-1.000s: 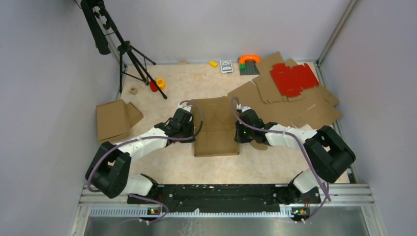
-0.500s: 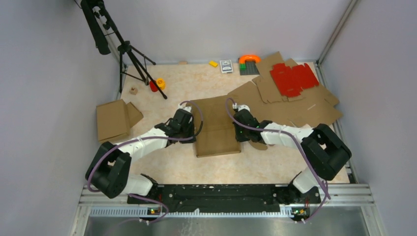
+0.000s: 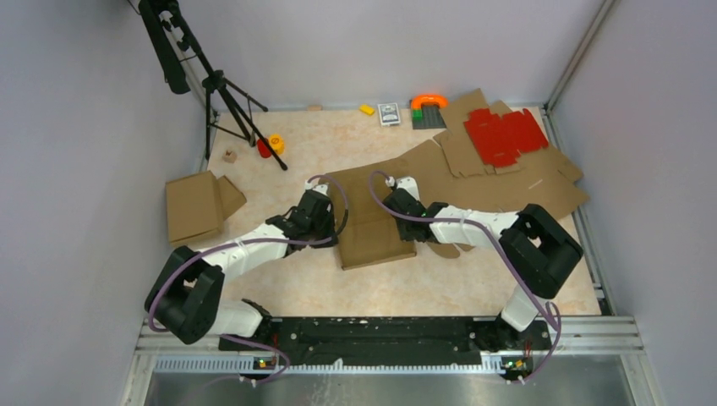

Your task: Fold the paper box

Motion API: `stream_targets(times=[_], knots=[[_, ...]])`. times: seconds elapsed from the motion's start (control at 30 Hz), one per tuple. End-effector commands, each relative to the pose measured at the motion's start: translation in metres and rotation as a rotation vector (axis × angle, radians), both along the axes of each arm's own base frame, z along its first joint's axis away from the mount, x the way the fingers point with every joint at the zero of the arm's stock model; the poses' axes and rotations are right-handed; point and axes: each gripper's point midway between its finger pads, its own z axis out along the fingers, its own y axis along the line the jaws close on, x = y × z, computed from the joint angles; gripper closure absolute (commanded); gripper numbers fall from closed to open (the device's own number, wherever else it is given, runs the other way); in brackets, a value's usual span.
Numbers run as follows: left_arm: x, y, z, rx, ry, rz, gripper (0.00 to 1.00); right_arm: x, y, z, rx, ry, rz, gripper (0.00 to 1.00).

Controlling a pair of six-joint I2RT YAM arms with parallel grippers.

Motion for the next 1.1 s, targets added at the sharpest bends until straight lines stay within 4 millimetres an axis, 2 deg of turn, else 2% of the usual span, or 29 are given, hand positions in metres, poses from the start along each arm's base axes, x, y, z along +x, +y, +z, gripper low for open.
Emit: stream_targets(times=[0.0,0.2,0.3,0.43,0.5,0.63,0.8,0.9,1.07], knots=[[-0.002,0.010,-0.001,0.043,-0.018,0.020,1.00,0.009,-0.025,0.004,-0.163,-0.043,-0.040,0.84],[-0.002,0.012,-0.002,0.076,-0.012,0.018,1.00,0.011,-0.030,0.004,-0.196,-0.047,-0.046,0.80],[-0.002,0.011,-0.003,0.088,-0.011,0.013,1.00,0.011,-0.029,0.003,-0.194,-0.047,-0.038,0.90],[-0.001,0.009,-0.003,0.102,-0.011,0.009,1.00,0.012,-0.035,0.003,-0.233,-0.056,-0.045,0.95],[-0.001,0.008,-0.002,0.101,-0.012,0.008,1.00,0.011,-0.033,0.002,-0.220,-0.049,-0.037,0.91],[-0.001,0.006,-0.003,0.102,-0.010,0.001,1.00,0.006,-0.021,0.000,-0.143,-0.023,-0.013,0.77],[-0.001,0.006,-0.001,0.110,-0.014,0.003,1.00,0.004,-0.001,0.015,-0.022,-0.020,0.017,0.69],[0.000,0.006,0.000,0.113,-0.015,0.001,1.00,0.001,0.008,0.022,0.036,-0.017,0.036,0.58],[0.000,0.004,0.000,0.120,-0.015,-0.005,1.00,-0.001,0.020,0.034,0.132,-0.007,0.060,0.52]])
